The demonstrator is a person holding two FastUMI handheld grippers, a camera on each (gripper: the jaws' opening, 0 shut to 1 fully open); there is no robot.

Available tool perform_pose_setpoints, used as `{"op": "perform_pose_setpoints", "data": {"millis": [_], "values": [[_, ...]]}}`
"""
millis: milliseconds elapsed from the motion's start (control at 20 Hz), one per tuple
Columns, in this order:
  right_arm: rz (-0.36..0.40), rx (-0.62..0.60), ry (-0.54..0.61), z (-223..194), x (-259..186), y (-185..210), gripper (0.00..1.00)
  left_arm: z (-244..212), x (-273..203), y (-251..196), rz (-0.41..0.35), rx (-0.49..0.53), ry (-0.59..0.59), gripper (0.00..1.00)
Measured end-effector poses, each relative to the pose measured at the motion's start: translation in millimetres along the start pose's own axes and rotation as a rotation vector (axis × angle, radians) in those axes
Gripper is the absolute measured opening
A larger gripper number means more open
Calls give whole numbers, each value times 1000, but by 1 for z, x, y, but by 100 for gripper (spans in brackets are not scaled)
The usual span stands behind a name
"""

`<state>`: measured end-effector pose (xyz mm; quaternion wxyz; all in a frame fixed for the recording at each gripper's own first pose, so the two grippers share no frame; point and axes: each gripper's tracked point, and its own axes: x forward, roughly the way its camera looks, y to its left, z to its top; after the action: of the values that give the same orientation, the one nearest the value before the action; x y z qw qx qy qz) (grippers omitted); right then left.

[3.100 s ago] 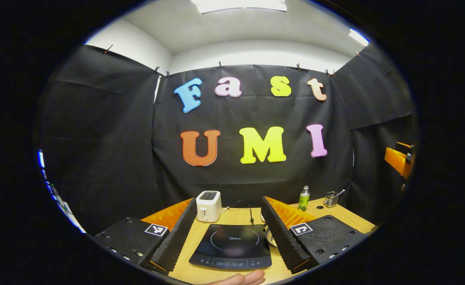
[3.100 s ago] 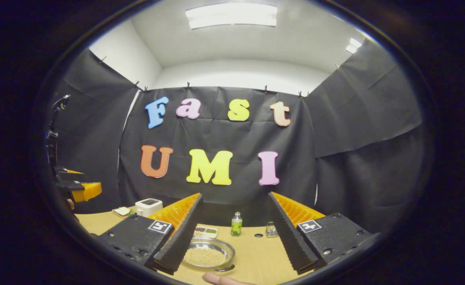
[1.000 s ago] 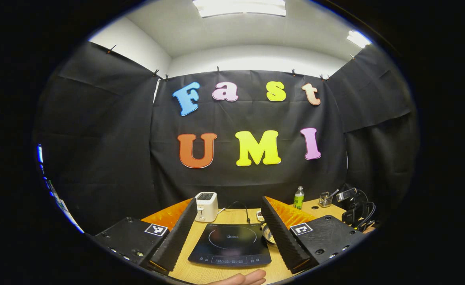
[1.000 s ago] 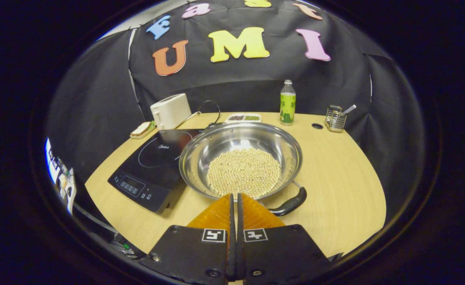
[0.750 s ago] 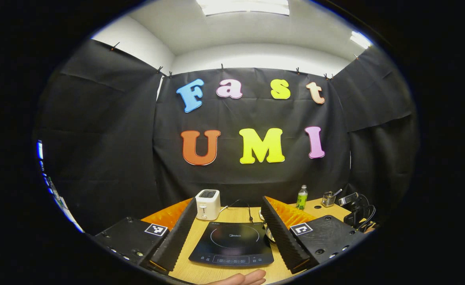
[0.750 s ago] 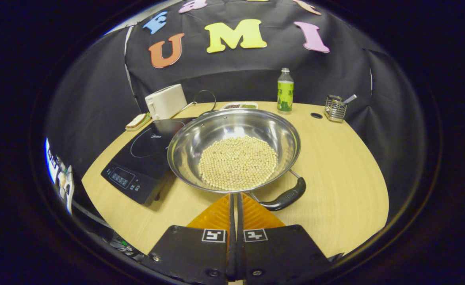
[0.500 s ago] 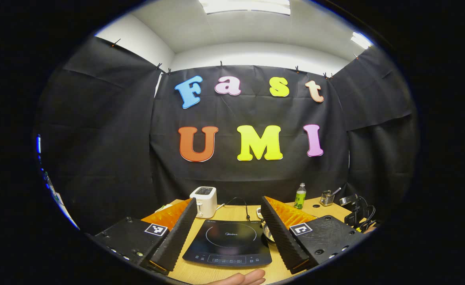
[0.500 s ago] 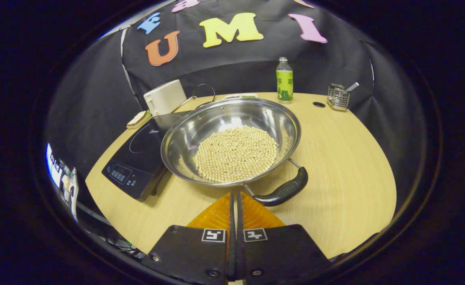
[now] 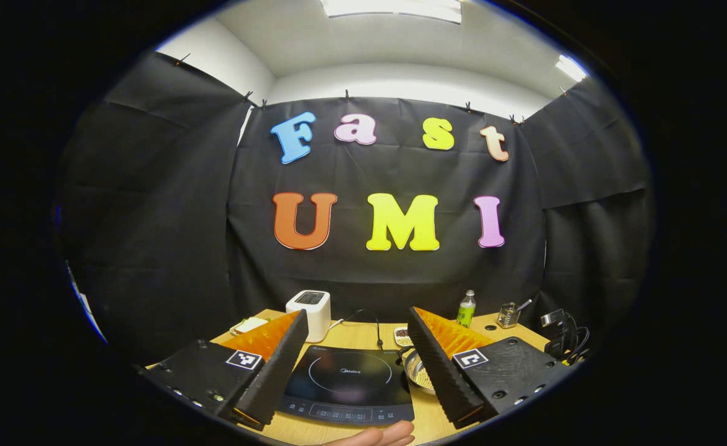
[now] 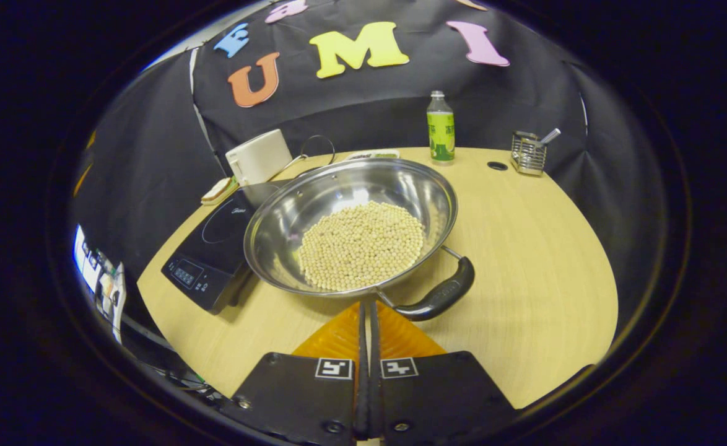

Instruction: First push the handle of the pot to place it horizontally, then grasp the pot with both hands and set it on the induction cooktop.

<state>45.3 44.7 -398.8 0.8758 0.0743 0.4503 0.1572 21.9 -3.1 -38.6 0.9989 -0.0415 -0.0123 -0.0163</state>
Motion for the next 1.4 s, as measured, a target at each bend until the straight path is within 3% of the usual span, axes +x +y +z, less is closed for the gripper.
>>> {"op": "perform_pose_setpoints", "data": {"millis": [200,900,1400], "values": [[-42,-21,-10,11,5,-23,4,3,20,-3,0,13,5,95],[-156,-27,-25,51,32,-86,4,-47,87,-19,-28,-9,128,95],[-196,29,-60,72,44,-106,4,-136,140,-43,-74,-38,332,95]]}}
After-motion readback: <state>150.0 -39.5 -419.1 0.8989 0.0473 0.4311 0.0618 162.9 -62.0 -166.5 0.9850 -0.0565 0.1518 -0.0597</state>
